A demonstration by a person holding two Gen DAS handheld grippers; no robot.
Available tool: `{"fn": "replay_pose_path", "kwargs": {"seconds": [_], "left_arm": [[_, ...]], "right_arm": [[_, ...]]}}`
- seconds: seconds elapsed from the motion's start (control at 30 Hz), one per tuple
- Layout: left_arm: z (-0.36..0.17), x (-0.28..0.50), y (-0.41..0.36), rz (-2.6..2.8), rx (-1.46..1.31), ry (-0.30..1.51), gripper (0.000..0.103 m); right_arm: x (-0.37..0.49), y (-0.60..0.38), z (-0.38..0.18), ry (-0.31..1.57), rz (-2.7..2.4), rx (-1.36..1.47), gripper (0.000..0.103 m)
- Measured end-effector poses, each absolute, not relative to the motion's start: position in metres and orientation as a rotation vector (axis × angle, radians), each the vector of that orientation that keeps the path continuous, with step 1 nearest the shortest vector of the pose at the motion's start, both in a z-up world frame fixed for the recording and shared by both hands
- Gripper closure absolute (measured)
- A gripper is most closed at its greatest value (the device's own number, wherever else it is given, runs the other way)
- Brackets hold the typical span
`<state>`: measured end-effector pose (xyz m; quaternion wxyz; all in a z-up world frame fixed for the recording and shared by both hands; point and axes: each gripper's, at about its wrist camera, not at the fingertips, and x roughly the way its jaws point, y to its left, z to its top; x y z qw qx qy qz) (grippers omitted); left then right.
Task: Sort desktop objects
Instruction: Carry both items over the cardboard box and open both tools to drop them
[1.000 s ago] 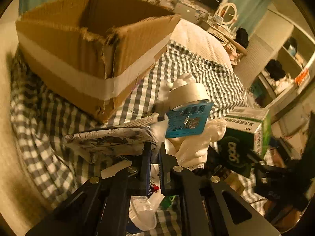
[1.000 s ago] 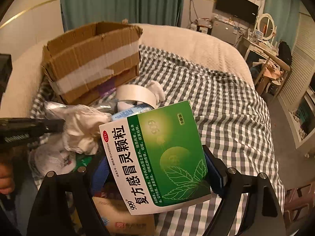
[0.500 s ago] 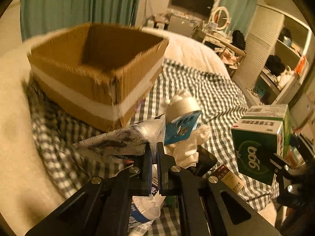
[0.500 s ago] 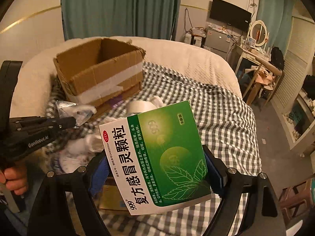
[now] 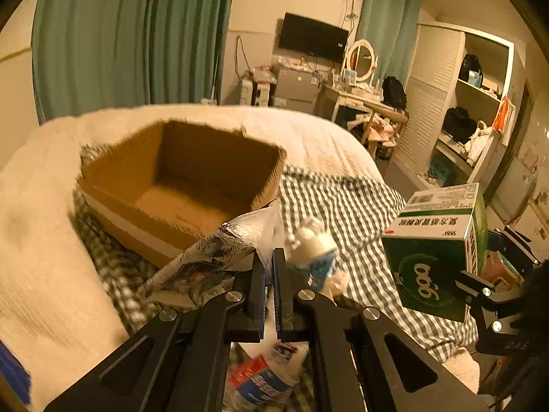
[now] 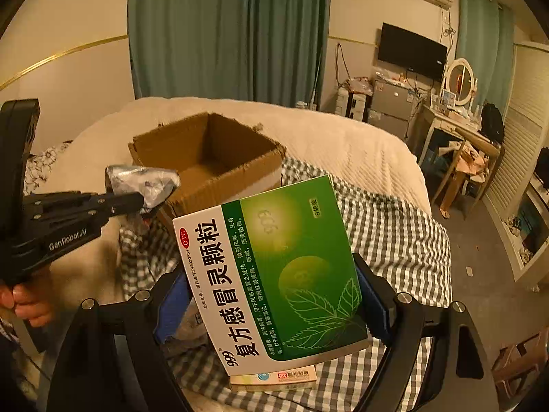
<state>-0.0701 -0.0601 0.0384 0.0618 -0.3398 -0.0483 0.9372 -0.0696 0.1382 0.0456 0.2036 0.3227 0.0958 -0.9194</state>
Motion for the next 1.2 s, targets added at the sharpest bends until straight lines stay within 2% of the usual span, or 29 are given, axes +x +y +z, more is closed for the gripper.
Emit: {"fn": "replay_pose_path", "kwargs": {"seconds": [0.27, 0.47, 0.8, 1.1, 1.17, 1.2], "left_arm": [[0.084, -0.099, -0.089, 2.926, -0.881, -0.107, 0.1], [0.084, -0.141, -0.115, 2.961, -0.905, -0.133, 0.099], [0.037, -0.203, -0.165, 3.009, -1.038, -0.164, 0.099], [-0.004, -0.243, -0.186, 2.98, -1.141, -0.228, 0.099], [-0.008, -0.243, -0.184, 2.968, -1.147, -0.229, 0.096], [-0.01, -0.243, -0.183, 2.965, -1.148, -0.224, 0.091]], "right_arm": [[-0.089, 0.104, 0.072, 0.274, -2.535, 0.825, 0.019], [-0.13, 0.061, 0.082, 0.267, -2.486, 0.78, 0.019], [-0.219, -0.006, 0.043, 0.228, -2.391, 0.822, 0.019], [-0.259, -0.016, 0.006, 0.157, -2.367, 0.881, 0.019], [-0.259, -0.019, 0.004, 0.135, -2.369, 0.877, 0.017], [-0.258, -0.02, 0.004, 0.139, -2.387, 0.876, 0.015]]}}
